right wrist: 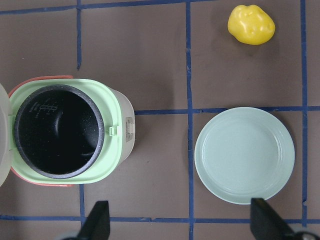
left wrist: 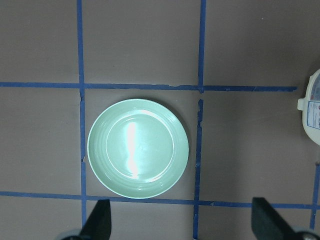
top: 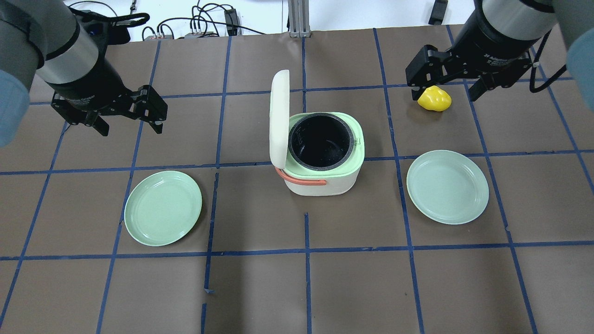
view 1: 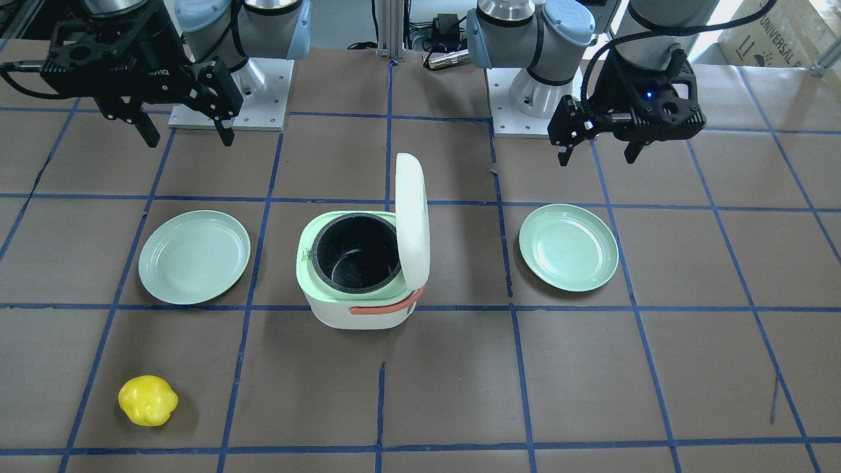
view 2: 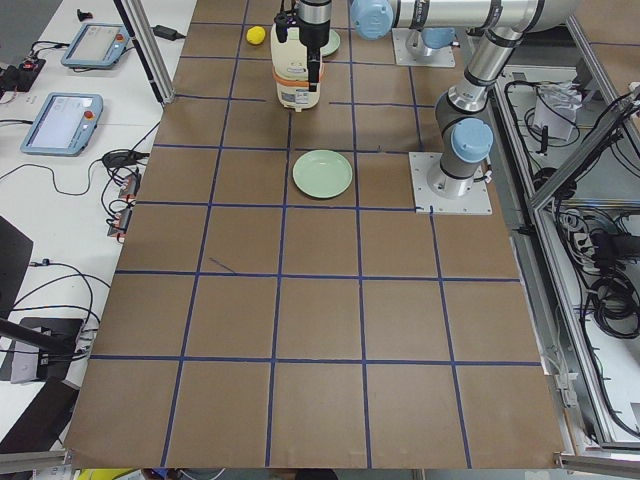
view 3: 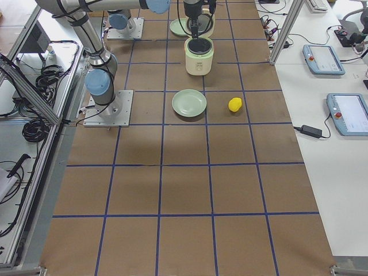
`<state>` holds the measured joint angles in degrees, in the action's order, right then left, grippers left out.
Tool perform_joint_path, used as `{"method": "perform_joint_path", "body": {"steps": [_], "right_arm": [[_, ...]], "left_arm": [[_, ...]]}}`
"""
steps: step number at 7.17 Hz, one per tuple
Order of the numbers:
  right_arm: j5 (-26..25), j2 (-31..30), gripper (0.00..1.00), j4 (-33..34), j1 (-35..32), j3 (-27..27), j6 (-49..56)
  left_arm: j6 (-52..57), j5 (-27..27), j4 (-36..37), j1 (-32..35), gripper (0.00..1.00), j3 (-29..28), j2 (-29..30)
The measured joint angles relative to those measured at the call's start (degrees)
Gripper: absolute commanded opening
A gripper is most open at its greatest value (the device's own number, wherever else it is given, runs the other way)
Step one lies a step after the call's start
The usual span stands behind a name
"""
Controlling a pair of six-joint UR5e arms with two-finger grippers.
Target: Press rice cooker button
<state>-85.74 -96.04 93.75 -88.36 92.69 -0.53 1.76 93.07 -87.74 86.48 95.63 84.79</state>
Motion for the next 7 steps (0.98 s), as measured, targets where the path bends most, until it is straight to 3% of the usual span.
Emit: {"method": "perform_joint_path", "body": {"steps": [4, 7], "right_arm": [[-2.61, 0.40, 0.98, -0.06, 0.27, 2.69, -0.43], [-2.94, 0.36, 0.98, -0.06, 0.21, 1.84, -0.03]], "left_arm": [[0.00, 0.00, 0.00, 0.00, 1.00, 0.00, 0.03], [0.00, 0.00, 0.02, 0.00, 1.00, 0.00, 0.03]]}}
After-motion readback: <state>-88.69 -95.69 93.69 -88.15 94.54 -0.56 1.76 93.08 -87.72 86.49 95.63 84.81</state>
